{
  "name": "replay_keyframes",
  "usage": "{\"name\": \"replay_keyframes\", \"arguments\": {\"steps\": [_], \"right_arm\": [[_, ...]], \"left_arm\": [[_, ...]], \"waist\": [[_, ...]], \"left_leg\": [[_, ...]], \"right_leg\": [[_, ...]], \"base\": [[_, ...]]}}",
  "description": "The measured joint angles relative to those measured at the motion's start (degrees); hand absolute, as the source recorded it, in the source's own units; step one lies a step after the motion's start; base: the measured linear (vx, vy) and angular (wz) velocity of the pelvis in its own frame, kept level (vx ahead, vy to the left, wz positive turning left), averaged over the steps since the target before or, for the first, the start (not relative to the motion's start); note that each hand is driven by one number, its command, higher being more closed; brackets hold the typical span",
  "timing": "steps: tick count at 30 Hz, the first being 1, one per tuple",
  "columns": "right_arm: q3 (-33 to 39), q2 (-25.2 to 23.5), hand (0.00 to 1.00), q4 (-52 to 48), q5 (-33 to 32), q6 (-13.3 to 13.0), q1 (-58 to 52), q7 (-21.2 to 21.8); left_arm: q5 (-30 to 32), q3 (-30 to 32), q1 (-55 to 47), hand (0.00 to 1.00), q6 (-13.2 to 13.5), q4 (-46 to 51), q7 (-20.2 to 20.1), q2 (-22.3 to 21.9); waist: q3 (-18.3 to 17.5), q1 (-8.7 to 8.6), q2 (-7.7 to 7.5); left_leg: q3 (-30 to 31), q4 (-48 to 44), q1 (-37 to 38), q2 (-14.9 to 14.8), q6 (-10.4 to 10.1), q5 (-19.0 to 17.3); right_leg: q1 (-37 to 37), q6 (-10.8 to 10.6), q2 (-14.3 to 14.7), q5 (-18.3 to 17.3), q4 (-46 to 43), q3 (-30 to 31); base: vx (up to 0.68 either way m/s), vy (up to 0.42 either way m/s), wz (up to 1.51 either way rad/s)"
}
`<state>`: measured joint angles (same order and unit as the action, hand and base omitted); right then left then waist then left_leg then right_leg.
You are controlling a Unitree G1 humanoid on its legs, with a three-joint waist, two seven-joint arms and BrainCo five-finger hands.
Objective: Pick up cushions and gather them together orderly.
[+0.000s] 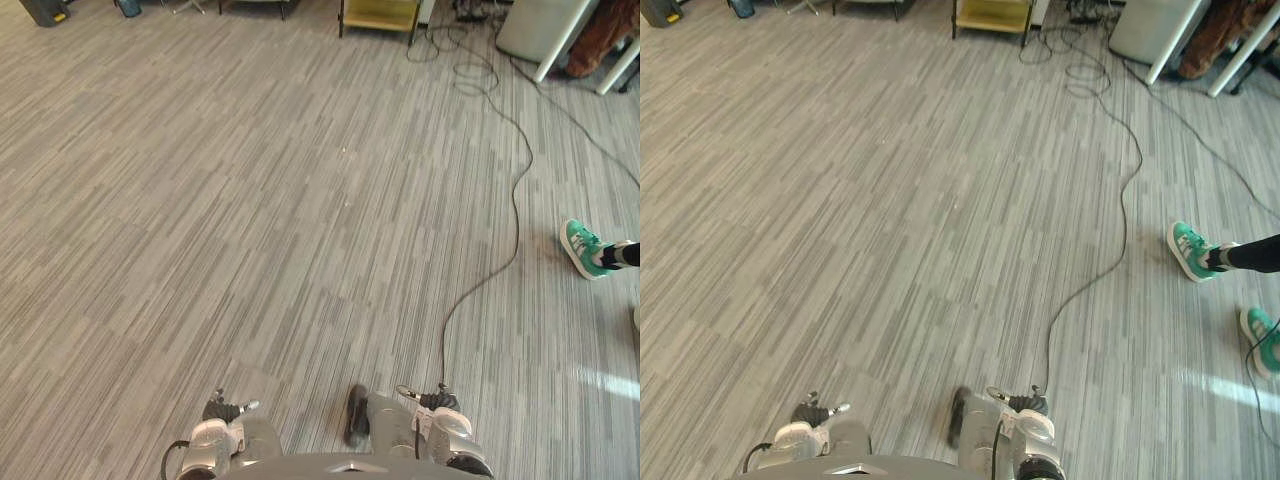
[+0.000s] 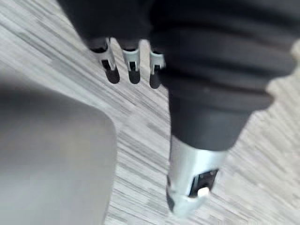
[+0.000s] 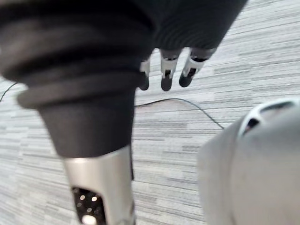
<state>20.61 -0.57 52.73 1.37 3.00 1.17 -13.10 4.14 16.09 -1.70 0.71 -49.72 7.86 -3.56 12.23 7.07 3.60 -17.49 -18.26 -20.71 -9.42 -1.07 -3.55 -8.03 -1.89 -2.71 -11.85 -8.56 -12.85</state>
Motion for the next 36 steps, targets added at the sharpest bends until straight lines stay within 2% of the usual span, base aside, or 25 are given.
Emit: {"name": "replay_keyframes", "arguments": {"steps": [1,2,3,4,6,8,9,10,11,12,13,15,17,18,21,22,23,24,26,27,28,29,31,33,36], "right_arm": [[-0.15,-0.67,0.0,-0.04,0.0,-0.02,-0.13,-0.12],[-0.15,-0.75,0.0,0.08,0.0,-0.06,0.06,-0.14],[0.03,-1.11,0.0,0.9,-0.01,-0.05,0.5,-0.02],[0.09,-1.72,0.0,1.2,0.05,-0.04,1.24,0.03],[0.14,-2.02,0.0,1.61,0.08,-0.25,1.19,0.11],[0.34,-1.52,0.0,2.57,0.21,-0.51,0.62,0.19],[0.32,-1.7,0.0,2.33,0.23,-0.64,0.53,0.24],[0.31,-1.64,0.0,2.28,0.25,-0.36,-0.75,0.45],[0.32,-1.48,0.0,1.95,0.2,-0.3,-1.73,0.58],[0.33,-0.36,0.0,0.27,0.3,-0.4,-2.6,0.55],[0.3,0.0,0.0,-0.28,0.31,-0.52,-3.09,0.55],[0.53,-0.55,0.0,-2.95,0.12,-1.12,-3.96,0.74],[0.7,-0.81,0.0,-4.18,0.15,-1.6,-3.83,0.94],[1.43,-0.95,0.0,-4.21,0.11,-1.55,-3.45,1.46],[2.18,-1.29,0.0,-4.07,0.21,-1.48,-3.12,1.86],[2.63,-1.13,0.0,-4.09,0.19,-1.47,-2.88,1.96],[2.8,-0.46,0.0,-4.25,0.31,-1.54,-2.6,1.93],[4.0,0.09,0.0,-4.56,0.3,-1.61,-2.3,1.96],[4.37,0.58,0.0,-4.51,0.74,-1.55,-2.09,1.92],[4.12,0.98,0.0,-4.48,0.78,-1.41,-2.07,1.92],[3.89,1.06,0.0,-4.39,0.64,-1.25,-2.14,1.83],[3.73,1.06,0.0,-4.23,0.55,-1.25,-2.14,1.7],[2.3,1.01,0.0,-2.22,0.12,-1.15,-2.45,1.69],[1.11,0.92,0.0,-1.78,0.04,-0.49,-2.82,1.63],[-0.23,0.84,0.0,-0.71,0.01,-0.27,-1.8,1.52]], "left_arm": [[0.01,0.7,-0.02,0.0,-0.02,0.21,0.12,0.07],[-0.02,0.67,0.15,0.0,0.0,0.13,0.11,0.29],[-0.06,0.66,0.77,0.0,0.21,-0.3,0.08,1.11],[-0.41,1.73,1.04,0.0,0.33,-0.45,0.03,1.36],[-0.64,2.39,0.97,0.0,0.4,-0.48,0.07,1.67],[-0.61,0.56,-0.25,0.0,0.37,-2.21,0.08,3.18],[-0.62,-0.05,0.14,0.0,0.3,-2.83,0.01,3.66],[-0.58,-1.54,0.42,0.0,-0.27,-3.75,0.04,5.32],[-0.6,-1.61,0.31,0.0,-0.79,-3.84,0.06,5.32],[-0.56,-1.69,-0.08,0.0,-1.24,-3.85,0.16,5.16],[-0.56,-1.83,-0.27,0.0,-1.58,-3.85,0.16,4.84],[-0.56,-2.76,-0.36,0.0,-1.74,-3.91,0.13,4.17],[-0.31,-3.39,-0.01,0.0,-1.75,-4.45,0.03,3.51],[0.05,-3.84,-0.01,0.0,-1.76,-5.19,0.06,3.53],[0.99,-3.88,-0.21,0.0,-1.78,-6.13,0.03,3.46],[1.23,-3.71,-0.59,0.0,-1.74,-6.66,0.04,3.13],[1.5,-3.16,-0.58,0.0,-1.76,-7.46,0.0,2.28],[1.73,-2.8,-0.94,0.0,-1.76,-7.71,-0.02,0.63],[1.66,-2.01,-1.23,0.0,-1.69,-7.59,-0.08,-0.5],[1.66,-0.73,-1.05,0.0,-1.69,-6.94,-0.55,-0.99],[1.61,0.24,-1.28,0.0,-1.66,-6.19,-0.82,-0.97],[1.58,0.64,-1.28,0.0,-1.62,-5.51,-0.95,-0.83],[1.04,0.35,-1.29,0.0,-1.5,-3.75,-1.12,-0.39],[0.71,-1.14,-1.36,0.0,-1.21,-2.17,-1.11,0.02],[0.37,-2.14,-1.29,0.0,-0.47,-0.1,-1.13,0.25]], "waist": [[-0.81,0.72,-1.66],[-1.06,0.76,-2.16],[-1.22,0.55,-3.61],[-1.2,0.71,-4.16],[-1.52,0.89,-5.05],[-3.8,0.74,-5.45],[-3.41,0.2,-6.31],[-2.71,-1.22,-7.47],[-2.5,-1.42,-7.25],[-1.73,-1.75,-5.91],[-1.68,-2.46,-5.47],[-1.63,-3.58,-5.06],[-1.58,-3.91,-5.11],[-1.54,-3.96,-5.01],[-1.6,-5.1,-5.07],[-1.73,-5.38,-5.01],[-2.64,-5.41,-2.84],[-3.35,-5.5,-0.21],[-3.74,-5.36,1.63],[-3.38,-5.34,2.84],[-2.87,-4.82,2.97],[-2.52,-4.54,3.59],[-1.55,-3.83,1.98],[-1.72,-3.31,1.12],[-1.48,-1.73,1.04]], "left_leg": [[-1.66,3.69,0.45,1.62,0.45,7.55],[-2.27,3.58,0.88,2.59,2.95,7.29],[-2.44,1.92,1.07,4.03,4.74,4.93],[-2.35,-2.84,0.66,4.04,6.78,2.11],[-2.21,-8.16,0.95,4.33,8.09,-1.13],[-0.6,-9.09,4.93,5.87,6.74,-10.13],[-0.21,-9.6,5.91,6.98,6.77,-11.16],[0.75,-9.71,9.56,9.1,7.09,-13.53],[1.33,-9.27,12.29,9.57,7.21,-14.63],[1.81,-7.03,17.26,9.92,7.25,-15.61],[2.44,-5.05,20.37,9.91,7.31,-15.96],[4.96,-0.59,26.25,9.86,6.38,-16.84],[6.81,1.31,29.13,9.77,5.43,-17.99],[7.5,4.02,32.45,9.68,4.82,-18.33],[10.33,9.03,38.4,10.0,4.13,-18.69],[12.34,9.51,40.96,9.51,3.51,-19.04],[13.91,7.63,41.27,7.64,2.31,-18.31],[15.95,0.55,39.75,5.48,1.03,-17.14],[16.37,-8.31,36.61,3.31,-0.57,-15.28],[17.19,-24.12,29.84,1.3,-1.83,-6.52],[17.34,-37.15,23.9,-0.95,-4.37,1.28],[15.68,-46.98,19.44,-3.25,-3.47,0.56],[11.96,-54.42,13.58,-5.14,-1.9,-3.37],[9.32,-52.34,7.25,-5.0,-1.3,-6.17],[7.43,-34.64,-0.19,-3.3,-0.57,-10.55]], "right_leg": [[-2.14,-0.51,-1.63,-0.57,2.17,0.64],[-2.66,-0.48,-2.12,-0.56,2.83,1.22],[-3.45,1.07,-3.41,0.55,4.08,2.45],[-5.04,1.05,-4.26,3.9,4.63,4.69],[-5.64,-1.06,-5.47,6.05,1.26,6.47],[2.25,-6.64,-7.11,6.53,-20.64,9.58],[5.27,-9.05,-8.19,7.79,-28.53,10.91],[12.16,-11.1,-9.77,9.15,-46.83,12.4],[15.36,-9.65,-9.87,8.29,-53.51,11.8],[19.39,-6.21,-9.6,5.66,-58.89,9.91],[21.75,-4.66,-9.07,3.59,-59.44,7.99],[29.17,-3.14,-8.1,-0.06,-52.36,2.51],[33.23,-2.31,-7.36,-0.08,-38.79,-0.75],[34.3,-1.24,-6.02,3.05,-24.27,-1.77],[33.32,-1.89,-3.95,9.57,-4.23,-1.47],[33.15,-0.01,-3.06,14.52,-5.43,1.02],[34.48,0.79,-2.82,15.7,-11.34,1.42],[34.51,2.83,-2.23,14.36,-17.2,-0.77],[33.28,3.21,-1.05,11.05,-18.91,-1.98],[30.27,3.75,0.21,7.58,-19.67,-2.47],[26.65,4.87,1.75,5.59,-18.72,-2.44],[22.79,5.54,3.26,4.33,-17.27,-2.11],[14.86,5.45,4.09,2.57,-13.76,-1.01],[8.64,4.97,4.09,2.01,-8.53,0.59],[2.42,3.25,3.47,1.9,-2.79,4.76]], "base": [[0.65,0.231,-0.19],[0.65,0.219,0.0],[0.65,0.278,0.17],[0.64,0.292,0.18],[0.58,0.284,0.01],[0.57,0.263,-0.07],[0.49,0.164,0.39],[0.48,0.128,0.5],[0.55,0.091,0.42],[0.46,0.066,0.21],[0.54,0.065,0.36],[0.43,0.014,0.53],[0.46,-0.059,0.53],[0.41,-0.073,0.47],[0.67,-0.174,0.63],[0.7,-0.204,0.71],[0.96,-0.309,0.73],[0.82,-0.281,0.5],[0.61,-0.19,0.23],[0.67,-0.141,0.0],[0.79,-0.158,-0.18],[0.77,-0.136,-0.36],[0.6,-0.08,-0.27],[0.5,-0.005,-0.29],[0.57,0.141,-0.67]]}}
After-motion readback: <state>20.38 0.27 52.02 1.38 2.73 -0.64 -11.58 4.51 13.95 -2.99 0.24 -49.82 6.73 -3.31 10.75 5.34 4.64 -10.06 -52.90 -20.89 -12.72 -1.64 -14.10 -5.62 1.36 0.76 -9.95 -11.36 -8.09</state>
